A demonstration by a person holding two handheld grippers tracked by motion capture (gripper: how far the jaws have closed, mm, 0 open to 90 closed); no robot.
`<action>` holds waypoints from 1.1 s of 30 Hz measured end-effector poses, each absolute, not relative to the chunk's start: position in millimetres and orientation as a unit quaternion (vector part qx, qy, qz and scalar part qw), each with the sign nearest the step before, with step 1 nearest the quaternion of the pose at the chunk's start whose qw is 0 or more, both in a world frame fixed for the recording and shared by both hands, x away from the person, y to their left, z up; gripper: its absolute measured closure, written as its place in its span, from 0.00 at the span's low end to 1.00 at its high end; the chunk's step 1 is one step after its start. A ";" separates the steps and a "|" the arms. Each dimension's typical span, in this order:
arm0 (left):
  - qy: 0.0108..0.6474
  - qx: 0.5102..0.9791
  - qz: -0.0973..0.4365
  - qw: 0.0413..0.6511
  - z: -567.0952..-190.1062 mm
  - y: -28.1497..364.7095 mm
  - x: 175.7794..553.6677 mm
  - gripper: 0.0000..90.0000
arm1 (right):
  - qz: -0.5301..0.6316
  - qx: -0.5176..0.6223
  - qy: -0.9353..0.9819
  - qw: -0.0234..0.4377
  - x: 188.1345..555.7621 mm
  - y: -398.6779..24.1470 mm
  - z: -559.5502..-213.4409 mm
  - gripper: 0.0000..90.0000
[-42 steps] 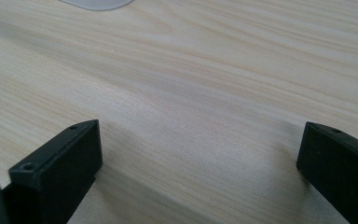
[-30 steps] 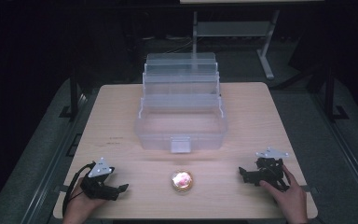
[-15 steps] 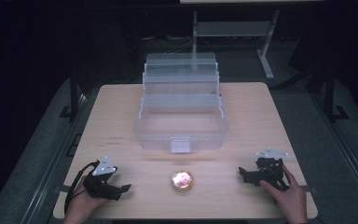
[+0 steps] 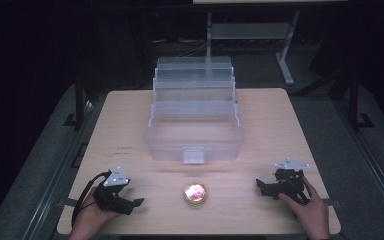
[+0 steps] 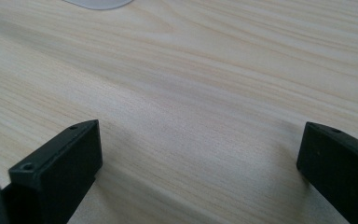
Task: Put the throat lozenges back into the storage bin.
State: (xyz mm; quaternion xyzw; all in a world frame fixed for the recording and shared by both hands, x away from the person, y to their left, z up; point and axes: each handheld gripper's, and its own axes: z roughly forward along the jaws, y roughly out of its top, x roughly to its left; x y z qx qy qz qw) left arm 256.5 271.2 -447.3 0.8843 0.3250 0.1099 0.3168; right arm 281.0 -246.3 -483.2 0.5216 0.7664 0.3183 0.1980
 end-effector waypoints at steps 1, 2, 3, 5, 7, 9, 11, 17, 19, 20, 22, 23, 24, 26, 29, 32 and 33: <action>0.325 0.884 0.109 0.317 -446.8 270.6 256.8 0.15 | 0.318 0.522 0.766 0.198 281.0 -246.3 -483.2 0.00; 0.324 0.885 0.108 0.316 -446.2 270.1 257.2 0.15 | 0.318 0.521 0.766 0.198 281.0 -246.3 -483.2 0.00; 0.323 0.886 0.106 0.314 -445.3 269.4 257.6 0.15 | 0.318 0.522 0.766 0.198 281.0 -246.3 -483.3 0.00; 0.322 0.887 0.102 0.314 -443.5 267.5 258.4 0.15 | 0.319 0.521 0.767 0.199 281.0 -246.4 -483.4 0.00; 0.320 0.888 0.102 0.313 -442.8 266.8 258.8 0.15 | 0.319 0.521 0.766 0.199 281.1 -246.4 -483.5 0.00; 0.320 0.889 0.100 0.312 -440.9 265.1 259.7 0.15 | 0.320 0.521 0.766 0.199 281.1 -246.4 -483.5 0.00; 0.319 0.889 0.099 0.312 -439.2 263.4 260.6 0.15 | 0.320 0.521 0.766 0.199 281.1 -246.4 -483.5 0.00; 0.314 0.892 0.096 0.312 -435.6 256.9 262.2 0.15 | 0.320 0.521 0.766 0.199 281.1 -246.3 -483.5 0.00; 0.310 0.893 0.097 0.311 -434.6 254.6 263.1 0.15 | 0.320 0.521 0.766 0.199 281.1 -246.3 -483.5 0.00; 0.309 0.894 0.096 0.311 -434.3 253.4 263.4 0.15 | 0.320 0.521 0.766 0.199 281.1 -246.4 -483.5 0.00; 0.306 0.894 0.095 0.312 -433.3 250.0 264.1 0.15 | 0.320 0.521 0.766 0.199 281.1 -246.4 -483.5 0.00; 0.304 0.896 0.093 0.312 -432.5 247.9 264.6 0.15 | 0.319 0.521 0.766 0.199 281.0 -246.3 -483.5 0.00; 0.301 0.896 0.092 0.311 -431.9 246.2 265.0 0.15 | 0.320 0.521 0.766 0.199 281.0 -246.3 -483.5 0.00; 0.298 0.897 0.092 0.312 -431.2 242.9 265.6 0.15 | 0.320 0.521 0.766 0.199 281.1 -246.4 -483.5 0.00; 0.296 0.898 0.089 0.313 -430.4 240.0 266.2 0.15 | 0.320 0.521 0.766 0.199 281.1 -246.4 -483.5 0.00; 0.290 0.901 0.087 0.310 -428.8 236.1 267.6 0.15 | 0.320 0.521 0.766 0.199 281.0 -246.3 -483.5 0.00; 0.289 0.902 0.087 0.310 -428.3 234.8 268.0 0.15 | 0.320 0.521 0.766 0.199 281.1 -246.4 -483.5 0.00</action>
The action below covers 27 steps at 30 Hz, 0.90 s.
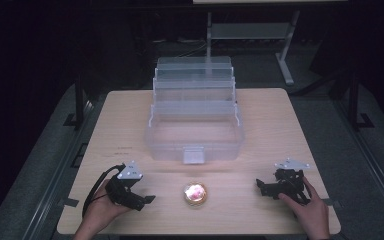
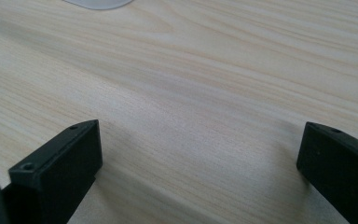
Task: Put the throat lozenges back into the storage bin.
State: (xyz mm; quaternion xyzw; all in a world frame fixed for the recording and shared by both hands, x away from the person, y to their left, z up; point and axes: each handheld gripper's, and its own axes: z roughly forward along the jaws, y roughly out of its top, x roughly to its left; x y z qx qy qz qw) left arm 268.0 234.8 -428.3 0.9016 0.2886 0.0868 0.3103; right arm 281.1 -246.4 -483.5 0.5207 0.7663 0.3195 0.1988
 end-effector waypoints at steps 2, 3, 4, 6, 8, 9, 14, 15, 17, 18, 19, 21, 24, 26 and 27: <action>0.286 0.903 0.084 0.310 -427.2 232.9 268.8 0.15 | 0.320 0.521 0.766 0.199 281.1 -246.4 -483.5 0.00; 0.285 0.903 0.083 0.311 -426.7 232.2 269.0 0.15 | 0.320 0.521 0.766 0.199 281.1 -246.4 -483.5 0.00; 0.283 0.903 0.081 0.312 -425.7 231.0 269.3 0.15 | 0.319 0.521 0.766 0.199 281.1 -246.4 -483.5 0.00; 0.279 0.904 0.079 0.314 -424.1 227.7 269.7 0.15 | 0.320 0.521 0.766 0.199 281.0 -246.3 -483.5 0.00; 0.275 0.906 0.077 0.312 -422.9 225.5 270.2 0.15 | 0.320 0.521 0.766 0.199 281.0 -246.4 -483.5 0.00; 0.275 0.906 0.077 0.312 -422.9 225.5 270.2 0.15 | 0.320 0.521 0.766 0.199 281.0 -246.4 -483.5 0.00; 0.269 0.909 0.072 0.311 -420.7 219.7 271.6 0.15 | 0.320 0.521 0.766 0.199 281.1 -246.4 -483.5 0.00; 0.268 0.909 0.072 0.310 -420.4 218.8 271.8 0.15 | 0.320 0.521 0.766 0.199 281.1 -246.4 -483.5 0.00; 0.266 0.910 0.069 0.310 -419.5 216.8 272.4 0.15 | 0.320 0.521 0.766 0.199 281.1 -246.4 -483.5 0.00; 0.264 0.911 0.069 0.309 -419.0 215.9 273.0 0.15 | 0.320 0.521 0.766 0.199 281.1 -246.4 -483.5 0.00; 0.262 0.912 0.069 0.308 -418.5 215.1 273.4 0.15 | 0.320 0.521 0.766 0.199 281.1 -246.4 -483.5 0.00; 0.260 0.913 0.067 0.307 -417.9 213.0 274.2 0.15 | 0.320 0.521 0.766 0.199 281.1 -246.4 -483.5 0.00; 0.257 0.915 0.063 0.306 -417.3 209.7 275.3 0.15 | 0.320 0.521 0.766 0.199 281.1 -246.3 -483.5 0.00; 0.253 0.916 0.061 0.305 -416.9 206.5 276.1 0.15 | 0.320 0.521 0.766 0.199 281.1 -246.3 -483.5 0.00; 0.251 0.917 0.061 0.305 -416.7 205.4 276.5 0.15 | 0.320 0.521 0.766 0.199 281.1 -246.3 -483.5 0.00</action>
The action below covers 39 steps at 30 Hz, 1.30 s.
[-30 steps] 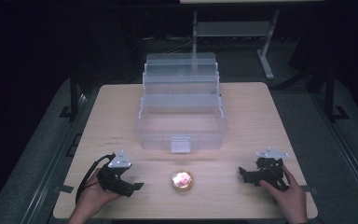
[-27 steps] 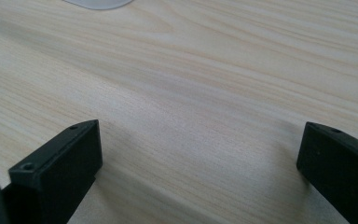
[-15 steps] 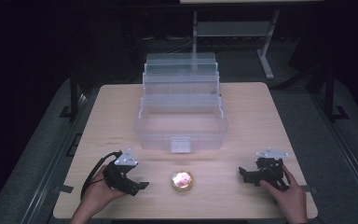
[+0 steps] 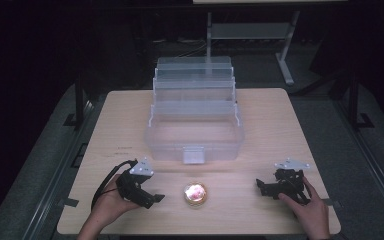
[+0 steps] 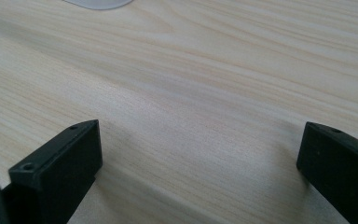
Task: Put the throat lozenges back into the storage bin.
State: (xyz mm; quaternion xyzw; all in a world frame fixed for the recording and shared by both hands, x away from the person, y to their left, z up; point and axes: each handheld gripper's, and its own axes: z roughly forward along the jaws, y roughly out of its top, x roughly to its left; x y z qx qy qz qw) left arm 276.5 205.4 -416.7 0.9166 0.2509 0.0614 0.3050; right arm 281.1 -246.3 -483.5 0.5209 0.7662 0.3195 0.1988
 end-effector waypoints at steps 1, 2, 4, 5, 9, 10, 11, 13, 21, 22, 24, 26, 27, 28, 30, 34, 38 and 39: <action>0.250 0.917 0.060 0.304 -416.5 203.9 276.7 0.15 | 0.320 0.521 0.766 0.199 281.1 -246.4 -483.5 0.00; 0.249 0.918 0.058 0.303 -416.1 202.5 277.1 0.15 | 0.320 0.521 0.766 0.199 281.1 -246.4 -483.5 0.00; 0.245 0.920 0.057 0.301 -415.6 199.7 278.2 0.15 | 0.320 0.521 0.766 0.199 281.1 -246.3 -483.5 0.00; 0.244 0.920 0.057 0.301 -415.3 197.8 278.6 0.15 | 0.320 0.521 0.766 0.199 281.1 -246.3 -483.5 0.00; 0.238 0.922 0.052 0.300 -413.8 191.4 280.7 0.15 | 0.319 0.521 0.766 0.199 281.1 -246.4 -483.5 0.00; 0.237 0.923 0.051 0.300 -413.6 190.0 281.2 0.15 | 0.319 0.521 0.766 0.199 281.1 -246.4 -483.5 0.00; 0.239 0.922 0.050 0.301 -413.9 188.4 281.4 0.15 | 0.319 0.521 0.766 0.199 281.1 -246.5 -483.5 0.00; 0.234 0.925 0.050 0.296 -413.5 186.9 282.3 0.15 | 0.319 0.520 0.767 0.199 281.1 -246.5 -483.5 0.00; 0.219 0.930 0.044 0.291 -412.8 176.1 285.3 0.15 | 0.319 0.521 0.767 0.199 281.1 -246.5 -483.5 0.00; 0.218 0.931 0.043 0.289 -412.8 174.8 285.4 0.15 | 0.319 0.520 0.767 0.199 281.1 -246.5 -483.5 0.00; 0.215 0.933 0.044 0.284 -412.8 171.4 285.5 0.15 | 0.319 0.521 0.766 0.199 281.1 -246.4 -483.5 0.00; 0.208 0.936 0.043 0.282 -412.1 168.3 285.8 0.15 | 0.319 0.521 0.766 0.199 281.1 -246.4 -483.5 0.00; 0.204 0.938 0.042 0.279 -411.6 166.6 286.1 0.15 | 0.319 0.521 0.766 0.199 281.1 -246.4 -483.5 0.00; 0.206 0.936 0.041 0.281 -411.9 165.2 285.8 0.15 | 0.319 0.521 0.766 0.199 281.1 -246.4 -483.5 0.00; 0.199 0.939 0.039 0.276 -411.2 162.9 286.7 0.15 | 0.319 0.521 0.766 0.199 281.1 -246.4 -483.5 0.00; 0.192 0.942 0.036 0.272 -409.9 158.0 288.0 0.15 | 0.319 0.521 0.766 0.199 281.1 -246.4 -483.5 0.00; 0.181 0.946 0.034 0.265 -409.2 151.7 289.3 0.15 | 0.319 0.520 0.767 0.199 281.1 -246.5 -483.5 0.00; 0.178 0.948 0.034 0.263 -409.1 149.5 289.7 0.15 | 0.319 0.520 0.767 0.199 281.1 -246.5 -483.5 0.00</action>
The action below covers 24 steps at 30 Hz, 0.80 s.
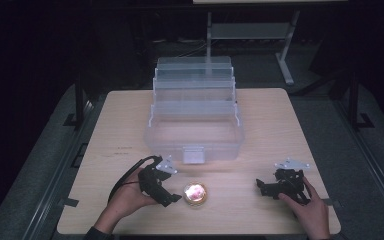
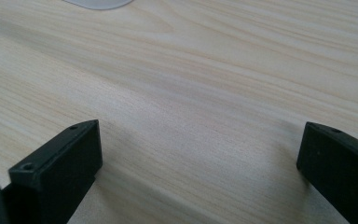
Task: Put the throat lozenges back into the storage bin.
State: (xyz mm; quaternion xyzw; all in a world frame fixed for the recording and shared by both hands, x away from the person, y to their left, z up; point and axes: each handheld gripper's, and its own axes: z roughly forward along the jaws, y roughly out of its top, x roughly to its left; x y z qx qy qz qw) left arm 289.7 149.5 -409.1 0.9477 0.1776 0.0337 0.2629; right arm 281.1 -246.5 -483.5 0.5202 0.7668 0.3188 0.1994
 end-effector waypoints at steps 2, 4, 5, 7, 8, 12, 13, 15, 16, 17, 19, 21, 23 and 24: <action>0.176 0.948 0.032 0.264 -409.4 144.2 290.1 0.15 | 0.319 0.520 0.767 0.199 281.1 -246.5 -483.5 0.00; 0.168 0.950 0.032 0.261 -409.2 140.9 291.2 0.15 | 0.319 0.520 0.767 0.199 281.1 -246.5 -483.5 0.00; 0.168 0.950 0.032 0.261 -409.2 140.9 291.2 0.15 | 0.319 0.520 0.767 0.199 281.1 -246.5 -483.5 0.00; 0.166 0.951 0.032 0.260 -409.6 137.2 291.3 0.15 | 0.319 0.520 0.767 0.199 281.1 -246.5 -483.5 0.00; 0.161 0.952 0.032 0.258 -409.5 134.0 291.9 0.15 | 0.319 0.520 0.767 0.199 281.1 -246.5 -483.5 0.00; 0.156 0.954 0.032 0.256 -409.5 129.2 292.6 0.15 | 0.319 0.520 0.767 0.199 281.1 -246.5 -483.5 0.00; 0.157 0.953 0.031 0.257 -409.7 127.7 292.4 0.15 | 0.319 0.520 0.767 0.199 281.1 -246.5 -483.5 0.00; 0.151 0.955 0.028 0.254 -410.6 124.5 292.6 0.15 | 0.319 0.520 0.767 0.199 281.1 -246.5 -483.5 0.00; 0.154 0.954 0.028 0.257 -412.0 122.5 291.9 0.15 | 0.319 0.520 0.767 0.199 281.1 -246.5 -483.5 0.00; 0.149 0.955 0.026 0.253 -412.7 120.7 292.2 0.15 | 0.319 0.520 0.767 0.199 281.1 -246.5 -483.5 0.00; 0.148 0.956 0.026 0.251 -414.3 117.9 292.0 0.15 | 0.319 0.520 0.767 0.199 281.1 -246.5 -483.5 0.00; 0.148 0.957 0.024 0.249 -415.9 115.1 291.9 0.15 | 0.319 0.520 0.767 0.199 281.1 -246.5 -483.5 0.00; 0.146 0.958 0.023 0.247 -417.2 112.7 292.2 0.15 | 0.319 0.520 0.767 0.199 281.1 -246.5 -483.5 0.00; 0.146 0.958 0.022 0.246 -417.7 111.4 292.1 0.15 | 0.319 0.521 0.767 0.199 281.1 -246.5 -483.5 0.00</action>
